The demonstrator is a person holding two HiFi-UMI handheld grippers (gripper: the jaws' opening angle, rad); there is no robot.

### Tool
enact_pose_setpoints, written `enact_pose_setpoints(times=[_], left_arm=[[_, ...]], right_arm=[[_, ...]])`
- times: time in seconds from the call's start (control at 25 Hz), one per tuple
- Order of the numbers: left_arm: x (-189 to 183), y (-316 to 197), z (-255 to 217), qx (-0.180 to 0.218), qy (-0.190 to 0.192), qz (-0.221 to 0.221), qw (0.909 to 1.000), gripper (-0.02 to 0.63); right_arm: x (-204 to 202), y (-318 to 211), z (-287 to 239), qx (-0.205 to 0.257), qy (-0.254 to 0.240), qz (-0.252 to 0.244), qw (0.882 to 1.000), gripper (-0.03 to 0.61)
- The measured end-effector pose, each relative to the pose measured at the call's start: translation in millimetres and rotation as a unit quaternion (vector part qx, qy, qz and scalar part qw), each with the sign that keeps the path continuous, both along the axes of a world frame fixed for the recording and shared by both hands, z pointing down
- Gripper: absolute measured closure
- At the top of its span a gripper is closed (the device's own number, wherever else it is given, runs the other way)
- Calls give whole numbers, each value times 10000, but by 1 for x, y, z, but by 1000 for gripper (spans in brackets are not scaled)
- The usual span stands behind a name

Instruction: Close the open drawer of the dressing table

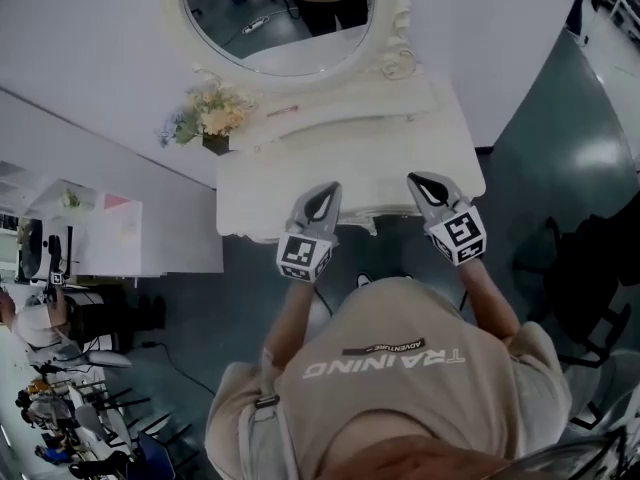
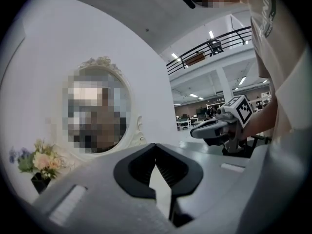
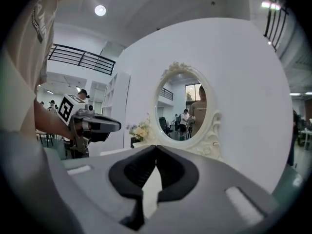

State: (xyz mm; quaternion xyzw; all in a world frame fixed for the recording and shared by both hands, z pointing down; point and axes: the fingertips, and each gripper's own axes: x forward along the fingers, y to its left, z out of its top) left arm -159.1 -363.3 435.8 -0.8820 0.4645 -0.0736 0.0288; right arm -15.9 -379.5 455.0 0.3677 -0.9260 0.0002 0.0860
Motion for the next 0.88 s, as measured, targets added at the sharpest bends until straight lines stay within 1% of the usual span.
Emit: enact_pose_setpoints(times=[0.08,0.16,0.24,0.36,0.44,0.6,0.76,0.88], left_arm=[[-5,-2,-21,238,22,-36,9997,614],[-13,1,-39,419,181,-138,9989,614],[-21,6,-48,514,339,-246,9978,614],[-31,14,-39,349,474,-324,9977,614],[-34,17,-30,220,471,-280,9983,614],[-37,22,-19,148,445,-266,9985,614],[-48,24,-19,190,433,-535,9974,614],[-59,20,-18,121,545,-645,9964,614]], right_arm=[[-1,-2,-14,65,-113,172,9998,574],[-1,1,-19,-42,-264,367,9990,574],[-3,7,-22,-48,-298,481,9984,574],[-9,16,-30,69,-220,555,9982,574],[-11,18,-32,127,-149,597,9980,574],[-12,27,-25,8,-97,603,9981,574],[-8,37,-26,-159,-259,629,9976,574],[-4,34,-28,-147,-200,730,9970,574]])
